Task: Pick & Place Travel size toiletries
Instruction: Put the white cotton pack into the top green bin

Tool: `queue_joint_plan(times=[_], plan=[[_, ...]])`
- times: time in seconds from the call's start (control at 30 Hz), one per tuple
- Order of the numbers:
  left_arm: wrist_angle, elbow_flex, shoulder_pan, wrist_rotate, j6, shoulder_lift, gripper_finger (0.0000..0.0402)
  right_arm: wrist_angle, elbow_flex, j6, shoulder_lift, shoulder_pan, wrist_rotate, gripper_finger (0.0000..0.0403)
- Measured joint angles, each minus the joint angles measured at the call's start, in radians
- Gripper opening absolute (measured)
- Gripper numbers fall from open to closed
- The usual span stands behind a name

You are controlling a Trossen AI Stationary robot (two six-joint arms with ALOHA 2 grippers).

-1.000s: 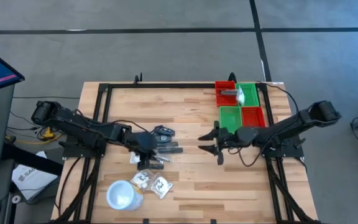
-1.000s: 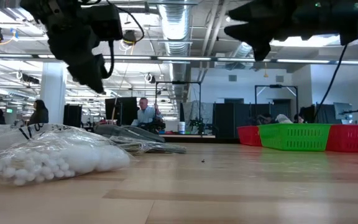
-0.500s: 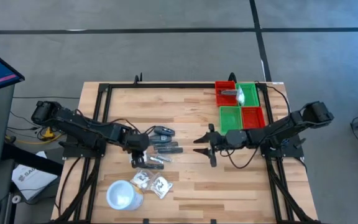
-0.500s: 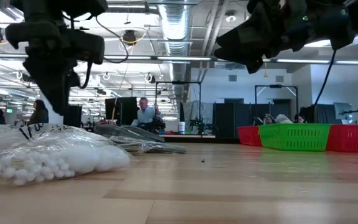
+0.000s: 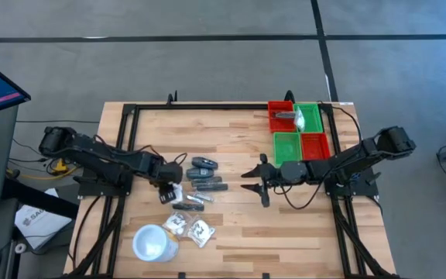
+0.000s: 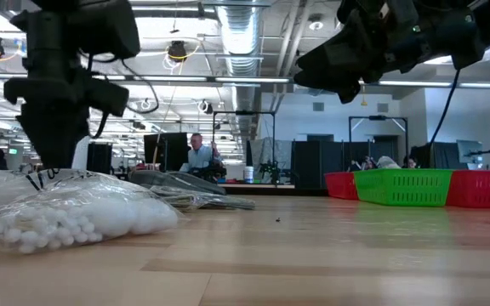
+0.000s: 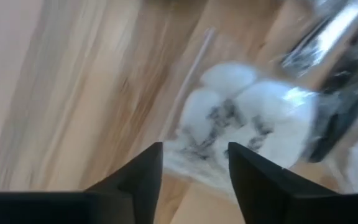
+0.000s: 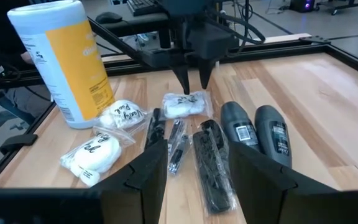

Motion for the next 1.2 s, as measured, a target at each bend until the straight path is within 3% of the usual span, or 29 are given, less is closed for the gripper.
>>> queue_joint_plan(times=[0.3, 0.63, 0.8, 1.03, 1.2], plan=[[0.016, -0.068, 0.055, 0.052, 0.044, -0.023, 0.0202, -0.009, 0.000, 0.000, 0.000, 0.000, 0.000, 0.0161], [0.155, -0.138, 0.123, 0.153, 0.132, -0.024, 0.0175, -0.008, 0.000, 0.000, 0.000, -0.001, 0.000, 0.0161], [0.155, -0.139, 0.139, 0.164, 0.173, -0.024, 0.0131, -0.008, 0.000, -0.018, 0.000, -0.001, 0.000, 0.0161], [0.156, -0.139, 0.148, 0.167, 0.175, -0.024, 0.0019, -0.021, 0.000, -0.024, 0.000, -0.008, 0.000, 0.0161], [0.155, -0.139, 0.148, 0.182, 0.168, -0.034, 0.0011, -0.023, 0.000, -0.024, 0.000, -0.010, 0.000, 0.0161]])
